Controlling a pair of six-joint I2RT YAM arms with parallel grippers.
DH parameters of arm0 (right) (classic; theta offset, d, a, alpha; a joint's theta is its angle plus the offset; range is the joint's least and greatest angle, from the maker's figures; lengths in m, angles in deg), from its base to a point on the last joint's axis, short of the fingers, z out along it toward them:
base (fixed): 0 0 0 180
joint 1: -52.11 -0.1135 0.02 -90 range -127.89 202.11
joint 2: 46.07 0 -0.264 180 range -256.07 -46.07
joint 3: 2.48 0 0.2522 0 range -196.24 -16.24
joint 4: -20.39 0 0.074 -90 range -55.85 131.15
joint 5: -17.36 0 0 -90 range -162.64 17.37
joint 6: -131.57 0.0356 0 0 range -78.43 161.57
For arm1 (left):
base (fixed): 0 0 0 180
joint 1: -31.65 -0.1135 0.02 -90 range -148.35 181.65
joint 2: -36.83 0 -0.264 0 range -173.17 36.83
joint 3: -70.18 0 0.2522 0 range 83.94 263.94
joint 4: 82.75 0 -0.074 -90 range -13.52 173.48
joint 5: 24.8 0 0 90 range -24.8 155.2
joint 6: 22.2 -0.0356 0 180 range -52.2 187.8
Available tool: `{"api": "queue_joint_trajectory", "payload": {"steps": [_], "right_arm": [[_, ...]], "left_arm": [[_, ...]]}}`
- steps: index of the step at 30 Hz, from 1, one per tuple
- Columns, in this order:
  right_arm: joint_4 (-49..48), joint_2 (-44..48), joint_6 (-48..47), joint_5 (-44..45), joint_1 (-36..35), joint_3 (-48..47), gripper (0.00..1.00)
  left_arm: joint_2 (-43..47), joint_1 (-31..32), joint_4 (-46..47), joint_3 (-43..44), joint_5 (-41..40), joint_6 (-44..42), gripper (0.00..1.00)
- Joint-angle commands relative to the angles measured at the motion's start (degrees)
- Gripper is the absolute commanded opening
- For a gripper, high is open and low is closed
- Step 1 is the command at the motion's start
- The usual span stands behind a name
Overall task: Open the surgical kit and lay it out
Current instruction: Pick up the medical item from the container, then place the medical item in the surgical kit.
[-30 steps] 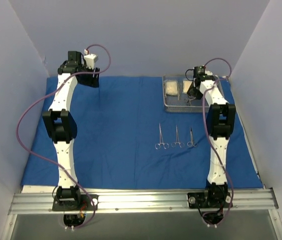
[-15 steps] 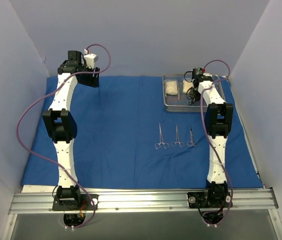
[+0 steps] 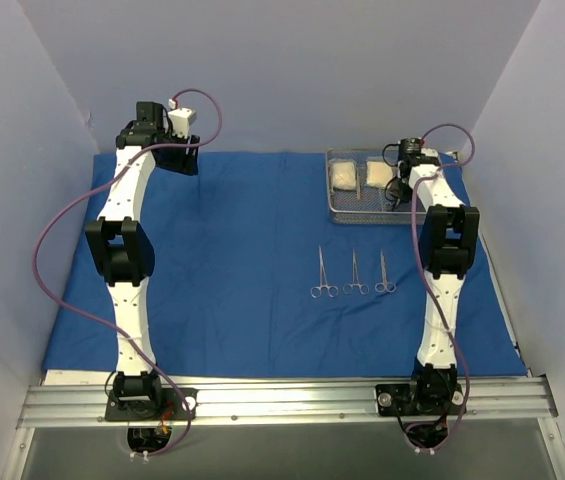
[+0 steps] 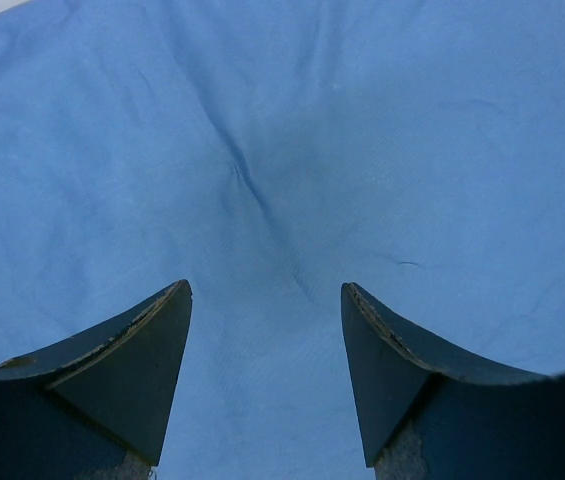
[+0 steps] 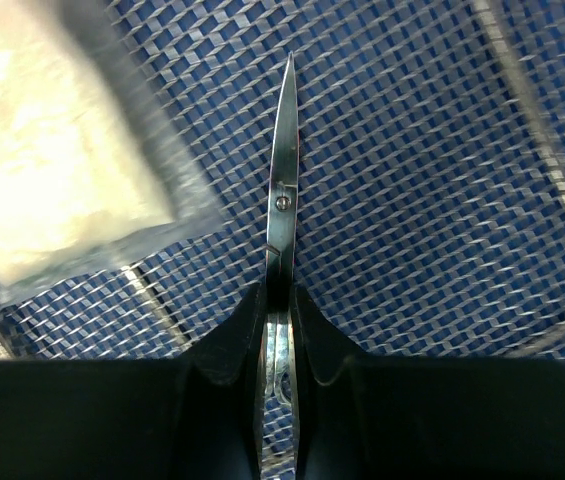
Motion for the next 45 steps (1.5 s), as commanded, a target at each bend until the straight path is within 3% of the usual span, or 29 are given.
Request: {"api": "queue_joint_trajectory", "payload": {"steps": [1, 15, 23, 29, 34, 41, 45], "right_arm": [[-2.57, 6.04, -0.09, -0.23, 2.10, 2.37, 0.00], [-5.92, 7.45, -3.42, -2.42, 3.95, 0.54, 0.00], [-8.03, 12.54, -7.55, -5.50, 3.25, -1.05, 0.00], [-5.58, 18.52, -14.31, -6.64, 0.53, 2.99, 0.00], [-0.39, 27.81, -20.12, -6.12, -3.59, 15.33, 0.00], [4.88, 39.96, -17.05, -4.01, -5.45, 36.27, 0.00], [9.09, 42.17, -16.96, -1.73, -4.93, 41.30, 0.00]], "left_arm": [[3.16, -0.17, 0.55, 0.11, 0.06, -0.30, 0.70], [3.34, -0.18, 0.55, 0.37, -0.02, -0.47, 0.70], [3.51, 0.09, 0.46, 0.55, -0.11, -0.38, 0.70], [3.95, 0.26, 0.46, 0.46, 0.33, -0.30, 0.70], [4.13, 0.35, 0.90, 0.37, 0.33, -0.03, 0.70], [5.27, 0.53, 1.95, -2.96, -0.81, 1.37, 0.70], [6.59, 0.09, 2.83, -6.74, -1.43, 1.64, 0.69]]}}
